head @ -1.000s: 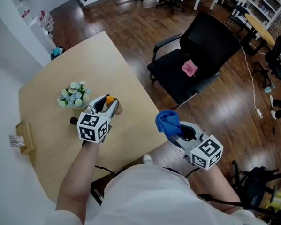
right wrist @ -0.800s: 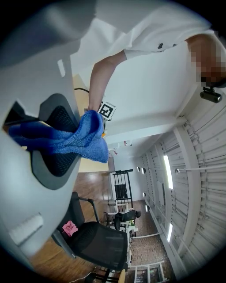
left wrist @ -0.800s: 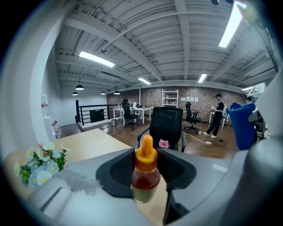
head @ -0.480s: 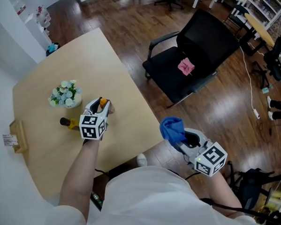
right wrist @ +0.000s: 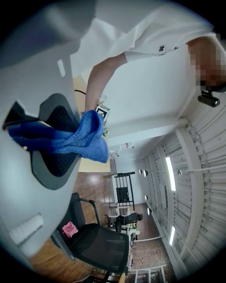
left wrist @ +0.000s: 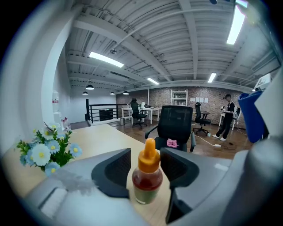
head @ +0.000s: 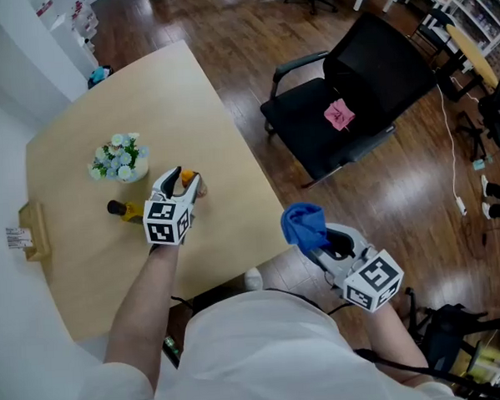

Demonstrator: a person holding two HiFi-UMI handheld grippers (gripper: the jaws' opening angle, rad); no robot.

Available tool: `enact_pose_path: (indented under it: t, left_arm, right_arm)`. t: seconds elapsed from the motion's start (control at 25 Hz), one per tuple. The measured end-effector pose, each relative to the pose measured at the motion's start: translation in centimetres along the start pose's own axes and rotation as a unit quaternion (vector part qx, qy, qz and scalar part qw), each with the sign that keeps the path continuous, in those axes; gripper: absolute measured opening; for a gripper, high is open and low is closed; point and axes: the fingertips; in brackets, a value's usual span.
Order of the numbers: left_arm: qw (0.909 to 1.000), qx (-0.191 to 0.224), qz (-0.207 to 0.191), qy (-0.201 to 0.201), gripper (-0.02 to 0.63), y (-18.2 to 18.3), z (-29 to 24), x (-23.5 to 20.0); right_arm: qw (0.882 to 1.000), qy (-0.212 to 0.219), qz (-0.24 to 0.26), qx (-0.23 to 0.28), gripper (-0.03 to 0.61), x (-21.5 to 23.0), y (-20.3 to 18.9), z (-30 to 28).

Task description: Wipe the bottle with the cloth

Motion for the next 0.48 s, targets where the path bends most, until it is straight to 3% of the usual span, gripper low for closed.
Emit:
enact_pose_path:
  t: [0.28,0.48]
  left_arm:
    - [0.9996,0.014,0.010,0.023,0.236,0.5,5.5,0.7]
    - [0.9995,-0.029,-0.002,0.013,0.222,-2.6,12.0,4.0]
  right_arm:
    - [1.000,0.028,0.006,0.010,0.123,-1.1,0.2,-1.4]
    - [0.998,0.058,0.007,0.010,0.124,-2.3,-0.3,-3.1]
Point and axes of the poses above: the fingertips, and each gripper's own axes: z backward along the fingers, x to its right, y out of its top, and after that the axes turned 5 degrees about -z, right-handed
